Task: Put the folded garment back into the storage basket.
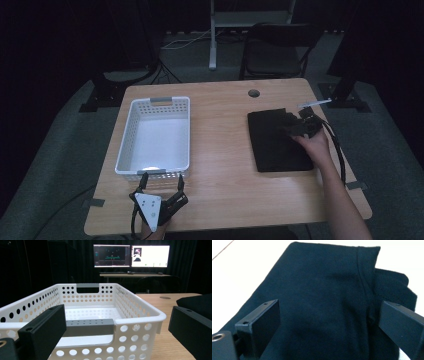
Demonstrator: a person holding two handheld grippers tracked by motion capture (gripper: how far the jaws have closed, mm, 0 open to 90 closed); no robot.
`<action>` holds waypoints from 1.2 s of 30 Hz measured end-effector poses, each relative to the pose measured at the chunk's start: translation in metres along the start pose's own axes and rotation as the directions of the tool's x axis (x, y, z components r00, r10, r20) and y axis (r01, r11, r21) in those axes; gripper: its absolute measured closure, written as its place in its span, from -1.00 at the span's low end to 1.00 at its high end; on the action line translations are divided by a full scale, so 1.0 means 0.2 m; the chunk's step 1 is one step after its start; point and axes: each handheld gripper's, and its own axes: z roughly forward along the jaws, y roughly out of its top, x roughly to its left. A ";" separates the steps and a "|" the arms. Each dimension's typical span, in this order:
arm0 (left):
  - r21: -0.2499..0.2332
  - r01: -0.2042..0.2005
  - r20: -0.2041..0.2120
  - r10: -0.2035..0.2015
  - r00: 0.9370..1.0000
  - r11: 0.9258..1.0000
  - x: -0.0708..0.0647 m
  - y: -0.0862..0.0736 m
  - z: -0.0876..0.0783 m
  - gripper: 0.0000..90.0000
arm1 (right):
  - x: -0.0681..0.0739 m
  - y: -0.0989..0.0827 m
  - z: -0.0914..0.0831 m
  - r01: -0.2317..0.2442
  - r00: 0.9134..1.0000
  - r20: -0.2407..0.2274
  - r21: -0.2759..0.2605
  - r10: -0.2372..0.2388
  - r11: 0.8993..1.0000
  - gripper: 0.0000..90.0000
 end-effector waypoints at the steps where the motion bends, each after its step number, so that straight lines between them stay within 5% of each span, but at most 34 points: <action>1: 0.000 0.000 0.000 0.000 1.000 1.000 0.00 0.00 0.00 -0.94 | -0.01 0.00 0.01 -0.007 1.000 0.003 0.002 0.007 1.000 -0.90; 9: 0.000 0.001 0.015 -0.001 1.000 1.000 0.00 0.00 0.00 -0.94 | -0.01 -0.01 0.03 -0.019 0.998 0.056 0.027 0.018 0.999 -0.90; 11: -0.001 0.001 0.015 -0.001 1.000 1.000 0.00 0.00 0.00 -0.94 | -0.01 -0.01 0.03 -0.013 0.995 0.104 0.031 0.010 0.999 -0.90; 17: -0.001 0.001 0.015 -0.001 1.000 1.000 0.00 0.00 0.00 -0.94 | -0.04 -0.02 0.06 -0.067 0.991 0.121 0.059 0.059 0.996 -0.93; 22: -0.001 0.001 0.015 -0.001 1.000 1.000 0.00 0.00 0.00 -0.94 | -0.06 -0.03 0.08 -0.093 0.992 0.088 0.073 0.087 0.993 -0.96; 29: 0.000 0.000 0.015 0.000 1.000 1.000 0.00 0.00 0.00 -0.94 | -0.06 -0.03 0.09 -0.063 0.996 0.073 0.095 0.056 0.993 -0.99; 36: -0.003 0.000 0.015 0.000 1.000 1.000 0.00 0.00 0.00 -0.94 | -0.04 -0.02 0.06 -0.076 0.995 0.067 0.114 0.069 0.991 -0.67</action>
